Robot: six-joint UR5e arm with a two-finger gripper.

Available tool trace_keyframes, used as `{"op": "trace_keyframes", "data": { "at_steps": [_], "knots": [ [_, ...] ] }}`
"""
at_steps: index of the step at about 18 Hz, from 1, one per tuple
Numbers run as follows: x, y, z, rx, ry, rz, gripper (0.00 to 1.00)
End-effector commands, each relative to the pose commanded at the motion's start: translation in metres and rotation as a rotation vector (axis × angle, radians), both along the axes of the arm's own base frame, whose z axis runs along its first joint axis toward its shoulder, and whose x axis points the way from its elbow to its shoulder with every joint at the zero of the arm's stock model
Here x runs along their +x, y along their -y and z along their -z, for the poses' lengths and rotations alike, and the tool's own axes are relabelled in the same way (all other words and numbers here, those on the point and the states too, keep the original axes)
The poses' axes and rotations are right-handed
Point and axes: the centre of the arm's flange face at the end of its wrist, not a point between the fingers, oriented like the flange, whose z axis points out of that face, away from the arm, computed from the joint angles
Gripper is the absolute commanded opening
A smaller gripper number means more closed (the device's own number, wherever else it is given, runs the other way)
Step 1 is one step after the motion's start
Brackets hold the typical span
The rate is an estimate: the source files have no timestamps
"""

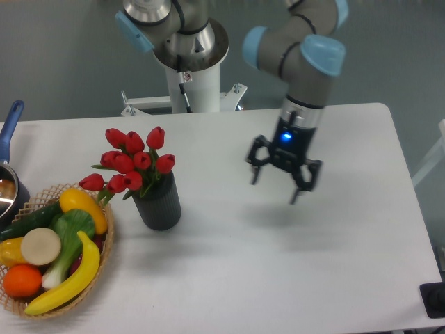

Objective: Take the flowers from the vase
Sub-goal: 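Move the open gripper toward the red tulips in the black vase, then close the gripper around the tulip stems above the vase rim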

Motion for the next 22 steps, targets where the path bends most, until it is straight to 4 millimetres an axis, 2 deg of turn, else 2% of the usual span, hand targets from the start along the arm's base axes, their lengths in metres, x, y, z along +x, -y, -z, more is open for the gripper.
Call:
{"op": "trace_keyframes", "data": {
  "at_steps": [2,4,12,16,22],
  "knots": [
    [0.011,-0.003,-0.006,0.051,0.020,0.020,1.00],
    [0.025,-0.016,-0.012,0.078,0.023,0.062,1.00],
    [0.079,-0.053,-0.011,0.078,0.051,0.185,1.00],
    [0.092,-0.061,-0.011,0.074,0.061,0.211,1.00],
    [0.095,-0.063,-0.007,0.068,0.066,0.217,1.00]
  ]
}}
